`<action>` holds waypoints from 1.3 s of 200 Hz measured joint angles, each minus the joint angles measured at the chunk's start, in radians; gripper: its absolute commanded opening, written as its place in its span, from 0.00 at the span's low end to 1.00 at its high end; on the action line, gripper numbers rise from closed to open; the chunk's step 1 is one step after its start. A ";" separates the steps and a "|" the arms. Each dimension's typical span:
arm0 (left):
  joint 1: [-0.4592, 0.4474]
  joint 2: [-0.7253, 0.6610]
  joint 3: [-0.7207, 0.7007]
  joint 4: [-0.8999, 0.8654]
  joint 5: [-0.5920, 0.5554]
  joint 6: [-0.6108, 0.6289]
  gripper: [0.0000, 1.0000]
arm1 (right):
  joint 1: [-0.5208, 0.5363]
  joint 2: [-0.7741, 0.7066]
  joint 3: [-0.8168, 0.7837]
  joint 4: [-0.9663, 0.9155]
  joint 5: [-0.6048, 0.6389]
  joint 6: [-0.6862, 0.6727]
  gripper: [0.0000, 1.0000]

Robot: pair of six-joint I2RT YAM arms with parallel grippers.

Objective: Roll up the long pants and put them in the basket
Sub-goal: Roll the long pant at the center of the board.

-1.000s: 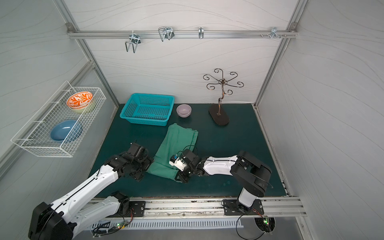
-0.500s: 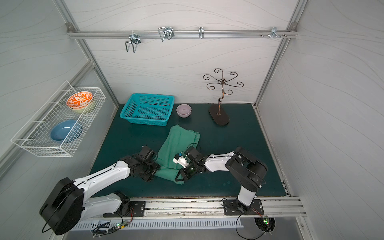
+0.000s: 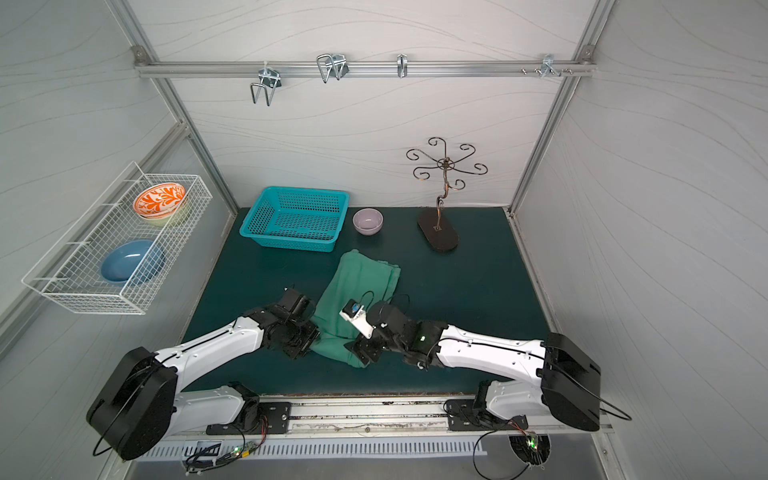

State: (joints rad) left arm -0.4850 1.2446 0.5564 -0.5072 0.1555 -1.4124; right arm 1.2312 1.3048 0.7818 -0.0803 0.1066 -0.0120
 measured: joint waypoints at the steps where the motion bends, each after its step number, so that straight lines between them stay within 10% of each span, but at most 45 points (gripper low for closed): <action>1: 0.000 0.000 0.000 0.000 0.000 0.000 0.36 | 0.005 0.006 0.002 0.000 0.005 -0.010 0.80; 60: 0.000 0.001 0.000 0.000 0.001 0.003 0.36 | 0.087 0.280 0.032 0.006 0.106 -0.200 0.75; 125: 0.008 -0.047 0.041 -0.069 -0.056 0.008 0.71 | 0.087 0.334 0.022 0.039 0.140 -0.122 0.10; 173: 0.013 -0.170 0.124 -0.175 -0.116 0.021 0.85 | -0.028 0.287 -0.061 0.137 -0.119 0.089 0.00; 260: -0.070 -0.105 0.085 -0.126 -0.058 -0.004 0.81 | -0.280 0.336 -0.146 0.301 -0.643 0.414 0.02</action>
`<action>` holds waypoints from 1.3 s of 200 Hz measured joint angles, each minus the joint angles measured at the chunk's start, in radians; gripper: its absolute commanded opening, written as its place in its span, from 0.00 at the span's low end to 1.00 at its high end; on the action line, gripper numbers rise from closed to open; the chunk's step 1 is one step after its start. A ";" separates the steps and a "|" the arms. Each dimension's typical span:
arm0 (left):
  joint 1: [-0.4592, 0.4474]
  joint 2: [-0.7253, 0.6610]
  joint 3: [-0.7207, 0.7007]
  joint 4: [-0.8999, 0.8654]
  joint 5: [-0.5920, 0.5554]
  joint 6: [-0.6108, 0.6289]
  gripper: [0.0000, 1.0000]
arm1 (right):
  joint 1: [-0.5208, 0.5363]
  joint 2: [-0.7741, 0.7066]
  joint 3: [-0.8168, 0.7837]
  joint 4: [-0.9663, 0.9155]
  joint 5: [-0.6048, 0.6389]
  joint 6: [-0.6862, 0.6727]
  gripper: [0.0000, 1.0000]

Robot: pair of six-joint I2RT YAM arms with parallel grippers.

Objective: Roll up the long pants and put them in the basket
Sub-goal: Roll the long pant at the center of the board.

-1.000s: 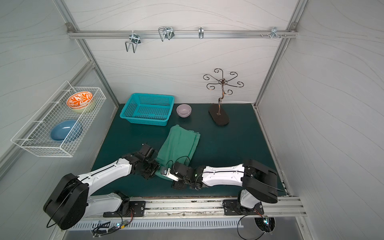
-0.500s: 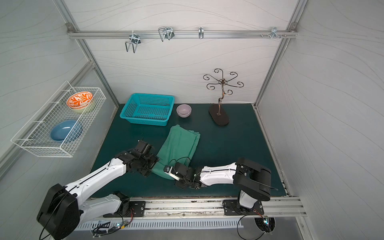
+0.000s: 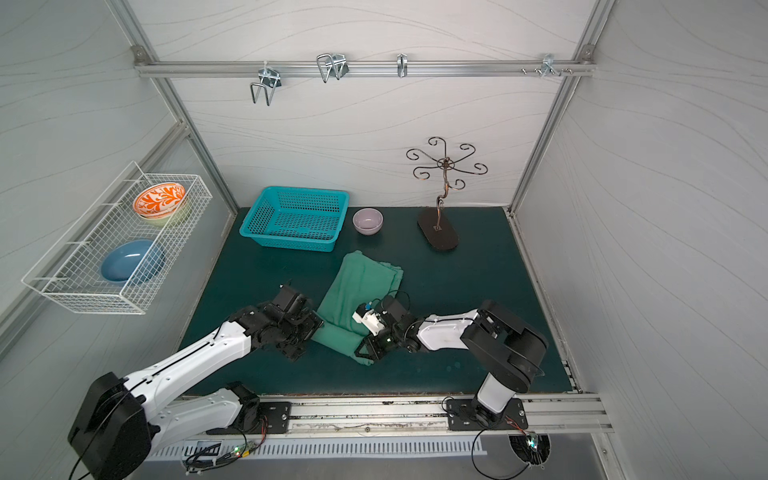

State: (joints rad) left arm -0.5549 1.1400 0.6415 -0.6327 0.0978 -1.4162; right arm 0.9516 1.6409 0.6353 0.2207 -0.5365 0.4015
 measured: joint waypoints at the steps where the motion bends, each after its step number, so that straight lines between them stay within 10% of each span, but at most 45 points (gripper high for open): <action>1: 0.000 0.005 0.000 0.003 0.000 0.000 0.80 | 0.000 0.000 0.000 0.000 -0.001 0.002 0.02; 39: 0.003 0.108 0.008 0.048 0.007 0.016 0.66 | -0.018 0.001 0.007 -0.028 -0.025 0.035 0.18; 60: 0.012 0.149 0.008 0.072 0.020 0.029 0.64 | -0.018 -0.037 0.018 -0.092 0.012 0.034 0.50; 104: 0.038 0.200 0.008 0.098 0.048 0.052 0.64 | 0.034 -0.308 0.083 -0.343 0.412 -0.038 0.76; 142: 0.042 0.214 0.008 0.110 0.056 0.061 0.64 | 0.213 -0.364 0.172 -0.372 0.699 -0.257 0.79; 212: 0.044 0.217 0.008 0.115 0.060 0.063 0.65 | 0.321 -0.049 0.216 -0.407 0.765 -0.480 0.77; 260: 0.045 0.189 0.008 0.100 0.052 0.052 0.73 | 0.330 0.025 0.220 -0.406 0.804 -0.482 0.48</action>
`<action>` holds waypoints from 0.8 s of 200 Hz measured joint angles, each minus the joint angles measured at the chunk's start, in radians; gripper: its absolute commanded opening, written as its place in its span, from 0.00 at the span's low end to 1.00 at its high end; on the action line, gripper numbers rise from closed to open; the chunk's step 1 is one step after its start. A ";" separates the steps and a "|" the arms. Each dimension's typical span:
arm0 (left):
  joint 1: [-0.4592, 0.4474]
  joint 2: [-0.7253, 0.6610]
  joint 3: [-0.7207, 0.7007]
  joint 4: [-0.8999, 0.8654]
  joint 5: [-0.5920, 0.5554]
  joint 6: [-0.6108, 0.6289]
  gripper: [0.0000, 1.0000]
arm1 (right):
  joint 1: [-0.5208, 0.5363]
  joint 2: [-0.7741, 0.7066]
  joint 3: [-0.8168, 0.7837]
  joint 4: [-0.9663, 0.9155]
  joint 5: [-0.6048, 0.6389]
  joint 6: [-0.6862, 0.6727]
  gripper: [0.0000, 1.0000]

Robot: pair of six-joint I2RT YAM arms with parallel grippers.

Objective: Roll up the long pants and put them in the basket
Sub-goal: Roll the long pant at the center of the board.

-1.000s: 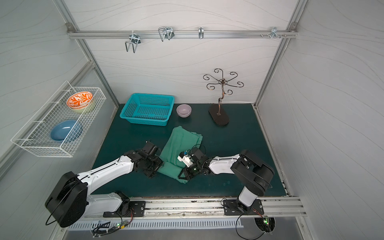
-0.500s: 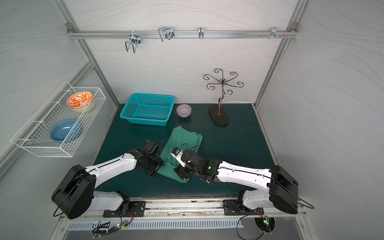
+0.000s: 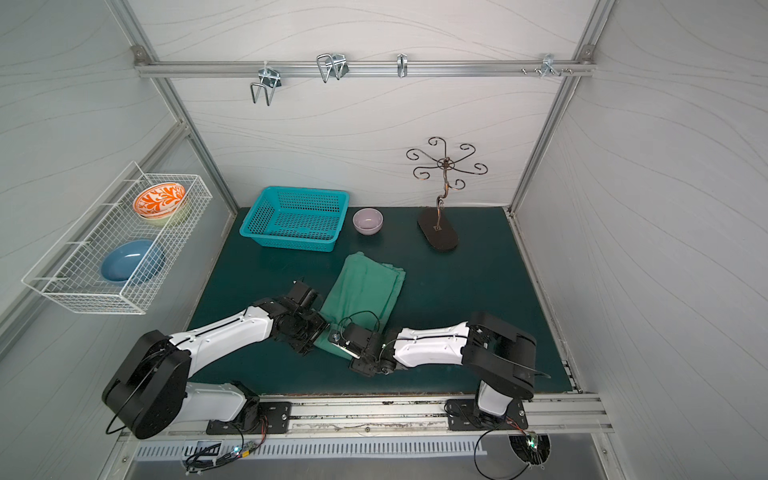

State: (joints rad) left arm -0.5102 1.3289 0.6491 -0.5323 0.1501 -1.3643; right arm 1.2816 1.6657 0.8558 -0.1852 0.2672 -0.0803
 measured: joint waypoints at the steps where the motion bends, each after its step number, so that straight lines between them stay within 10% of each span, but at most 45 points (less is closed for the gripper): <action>1: 0.000 -0.002 0.000 0.000 0.000 0.000 0.73 | 0.000 0.001 0.001 0.000 0.000 0.000 0.46; 21: 0.005 -0.070 0.000 -0.003 -0.022 -0.006 0.78 | -0.008 0.008 0.020 -0.006 -0.006 0.019 0.19; 54: 0.009 -0.166 0.016 -0.056 -0.049 -0.011 0.82 | -0.062 0.000 0.027 -0.006 -0.121 0.057 0.01; 160: 0.012 -0.333 -0.048 -0.172 -0.063 -0.083 0.88 | -0.293 0.088 0.029 0.108 -0.941 0.284 0.00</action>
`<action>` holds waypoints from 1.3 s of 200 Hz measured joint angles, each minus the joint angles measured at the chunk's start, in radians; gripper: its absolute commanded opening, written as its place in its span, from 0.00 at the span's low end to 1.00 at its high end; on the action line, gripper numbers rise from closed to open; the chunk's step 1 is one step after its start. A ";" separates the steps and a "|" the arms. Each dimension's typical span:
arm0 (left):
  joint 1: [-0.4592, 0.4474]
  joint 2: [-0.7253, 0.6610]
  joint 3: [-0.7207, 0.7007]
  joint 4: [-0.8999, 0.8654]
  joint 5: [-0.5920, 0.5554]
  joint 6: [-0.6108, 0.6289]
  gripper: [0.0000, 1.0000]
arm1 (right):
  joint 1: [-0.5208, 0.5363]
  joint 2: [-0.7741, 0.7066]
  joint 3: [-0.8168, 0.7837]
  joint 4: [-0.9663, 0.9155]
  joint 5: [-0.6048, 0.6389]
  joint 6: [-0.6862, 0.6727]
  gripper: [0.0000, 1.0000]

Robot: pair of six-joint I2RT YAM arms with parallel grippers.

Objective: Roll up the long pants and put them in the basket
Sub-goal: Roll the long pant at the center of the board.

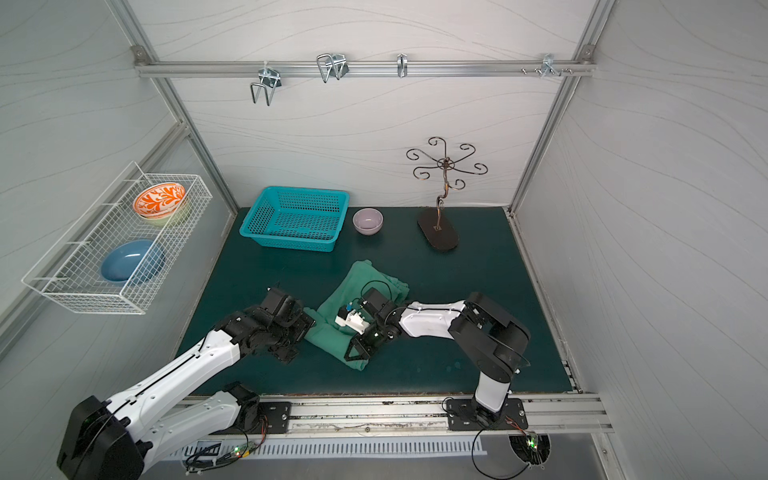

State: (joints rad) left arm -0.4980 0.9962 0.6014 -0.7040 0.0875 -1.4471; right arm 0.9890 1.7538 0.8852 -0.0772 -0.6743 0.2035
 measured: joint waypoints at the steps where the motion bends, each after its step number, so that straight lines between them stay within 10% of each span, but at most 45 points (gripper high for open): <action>1: 0.000 0.001 0.000 0.000 0.000 0.000 0.88 | -0.001 0.000 0.000 0.000 -0.003 0.002 0.00; 40: 0.000 0.070 -0.036 0.068 0.008 -0.015 0.78 | -0.035 0.000 -0.036 0.034 -0.066 0.063 0.03; 65: -0.002 0.163 -0.045 0.146 0.038 -0.006 0.60 | -0.039 -0.045 -0.074 0.019 -0.005 0.081 0.23; 123: -0.004 0.277 -0.024 0.254 0.075 0.027 0.45 | 0.073 -0.393 -0.100 -0.179 0.529 0.058 0.73; 166: -0.004 0.280 -0.024 0.257 0.075 0.033 0.45 | 0.311 -0.463 -0.041 -0.198 0.919 -0.179 0.77; 260: -0.004 0.280 -0.024 0.255 0.075 0.031 0.60 | 0.376 -0.069 0.032 -0.185 1.009 -0.211 0.60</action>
State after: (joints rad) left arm -0.5022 1.2762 0.5774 -0.4488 0.1627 -1.4158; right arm 1.3647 1.6852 0.9176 -0.2623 0.3347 -0.0074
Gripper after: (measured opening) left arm 0.550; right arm 0.647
